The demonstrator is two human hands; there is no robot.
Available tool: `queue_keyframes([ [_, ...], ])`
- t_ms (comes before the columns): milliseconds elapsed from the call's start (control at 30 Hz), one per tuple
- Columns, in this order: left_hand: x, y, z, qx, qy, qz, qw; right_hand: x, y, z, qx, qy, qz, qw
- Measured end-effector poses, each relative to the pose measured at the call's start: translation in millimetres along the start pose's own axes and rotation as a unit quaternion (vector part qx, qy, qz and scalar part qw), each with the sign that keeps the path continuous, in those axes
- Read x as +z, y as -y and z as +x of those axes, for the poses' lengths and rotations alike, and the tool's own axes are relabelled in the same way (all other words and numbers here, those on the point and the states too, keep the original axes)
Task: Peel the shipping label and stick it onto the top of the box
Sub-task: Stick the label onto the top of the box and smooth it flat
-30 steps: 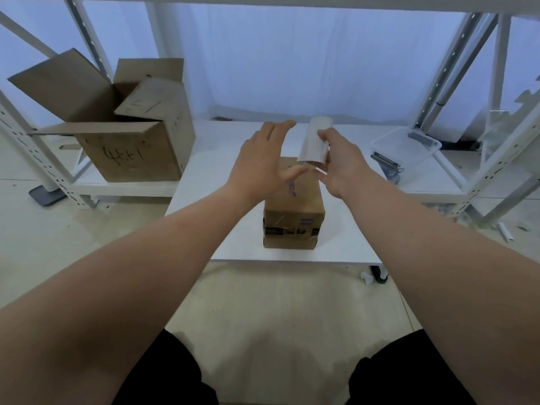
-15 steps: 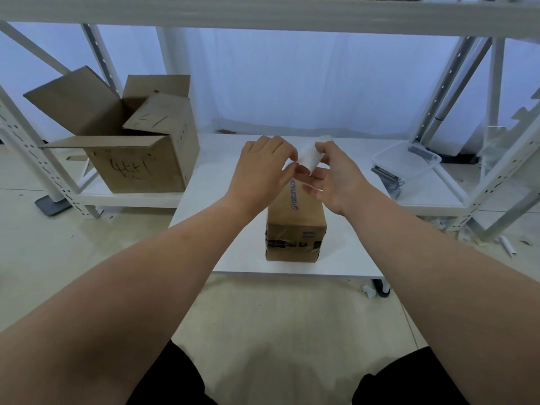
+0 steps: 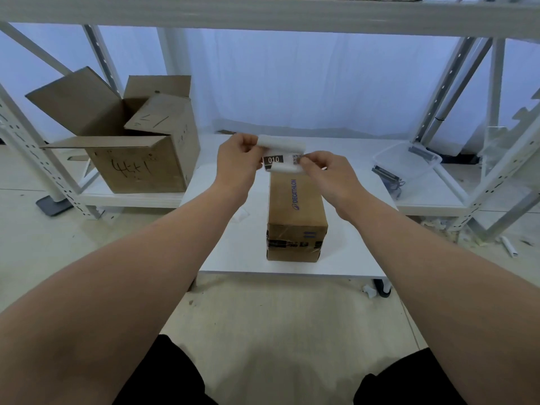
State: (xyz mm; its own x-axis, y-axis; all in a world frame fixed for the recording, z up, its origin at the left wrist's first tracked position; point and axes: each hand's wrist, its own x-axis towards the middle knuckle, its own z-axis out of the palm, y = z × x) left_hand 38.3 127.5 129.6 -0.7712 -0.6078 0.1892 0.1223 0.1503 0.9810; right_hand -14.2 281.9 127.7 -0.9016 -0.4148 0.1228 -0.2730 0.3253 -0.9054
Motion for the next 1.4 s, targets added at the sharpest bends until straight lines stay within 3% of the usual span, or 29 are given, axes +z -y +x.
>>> queue_keyframes([
  [100,-1,6,-2,-0.048,0.037,-0.029,0.998,-1,-5,5,0.003,-0.002,-0.008,1.000],
  [233,0,15,-4,-0.090,0.087,-0.029,0.992,-5,-10,6,0.140,0.036,0.102,0.984],
  [400,4,28,4,-0.117,0.128,-0.013,0.985,-9,-17,12,0.187,0.030,0.134,0.973],
  [733,11,44,16,-0.098,0.130,0.150,0.975,-6,-36,26,0.182,0.051,0.046,0.981],
  [967,20,49,21,-0.130,0.099,0.160,0.974,-1,-42,37,0.190,0.042,0.009,0.981],
  [1400,14,46,22,-0.145,0.160,0.202,0.955,2,-39,41,0.172,0.052,-0.070,0.981],
])
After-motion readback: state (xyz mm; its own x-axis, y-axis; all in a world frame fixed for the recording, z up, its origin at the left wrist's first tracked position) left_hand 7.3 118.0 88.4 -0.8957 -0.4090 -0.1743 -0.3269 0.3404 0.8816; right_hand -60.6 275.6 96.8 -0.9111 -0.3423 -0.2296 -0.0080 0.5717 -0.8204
